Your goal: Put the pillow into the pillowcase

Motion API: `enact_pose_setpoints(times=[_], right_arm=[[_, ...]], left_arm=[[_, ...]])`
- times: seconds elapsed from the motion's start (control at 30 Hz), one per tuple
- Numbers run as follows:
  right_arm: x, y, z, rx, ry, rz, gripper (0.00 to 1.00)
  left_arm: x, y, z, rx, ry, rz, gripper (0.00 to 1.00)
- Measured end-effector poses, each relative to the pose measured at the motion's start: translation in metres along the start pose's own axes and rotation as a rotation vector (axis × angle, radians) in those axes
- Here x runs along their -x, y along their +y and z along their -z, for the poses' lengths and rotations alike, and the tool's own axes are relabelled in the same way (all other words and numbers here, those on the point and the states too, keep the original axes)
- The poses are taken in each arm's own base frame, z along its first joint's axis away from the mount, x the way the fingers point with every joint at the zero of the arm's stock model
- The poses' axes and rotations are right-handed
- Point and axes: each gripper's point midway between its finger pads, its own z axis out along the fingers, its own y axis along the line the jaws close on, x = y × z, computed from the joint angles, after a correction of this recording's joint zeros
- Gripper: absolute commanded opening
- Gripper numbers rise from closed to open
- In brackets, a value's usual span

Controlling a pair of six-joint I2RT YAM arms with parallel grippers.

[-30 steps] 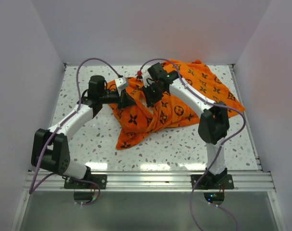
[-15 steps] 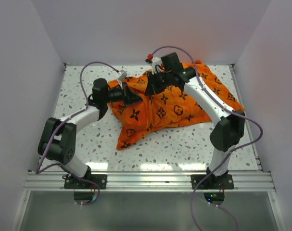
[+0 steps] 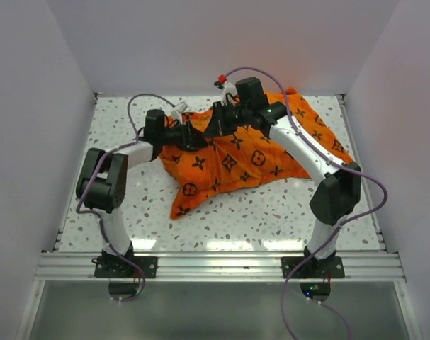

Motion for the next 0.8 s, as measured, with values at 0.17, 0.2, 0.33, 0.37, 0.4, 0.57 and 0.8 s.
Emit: enact_pose_setpoints(times=[0.17,0.2,0.33,0.37,0.4,0.57,0.8], right_arm=[[-0.033,-0.024,-0.03,-0.014,0.087,0.004,0.0],[-0.045,-0.033,-0.044,-0.017,0.126,0.007,0.0],[-0.105,-0.067,-0.098,-0.036,0.287,0.005,0.0],[-0.123,-0.079,-0.111,-0.055,0.33,-0.001,0.0],[-0.134,-0.087,-0.118,-0.073,0.355,-0.001,0.0],[-0.131,-0.11,-0.128,-0.148,0.374,0.028,0.0],[-0.098,-0.126,-0.115,-0.194,0.315,0.031,0.0]], left_arm=[[0.016,-0.022,0.092,0.03,0.002,-0.191,0.94],[0.02,-0.026,0.115,0.06,-0.02,-0.208,0.96],[0.034,-0.015,0.182,0.259,-0.124,-0.224,0.99],[0.03,-0.004,0.194,0.314,-0.138,-0.193,0.98],[0.023,0.005,0.199,0.344,-0.135,-0.159,0.96],[-0.054,0.084,0.201,0.449,-0.049,0.212,0.87],[-0.071,0.106,0.176,0.34,-0.103,0.371,0.75]])
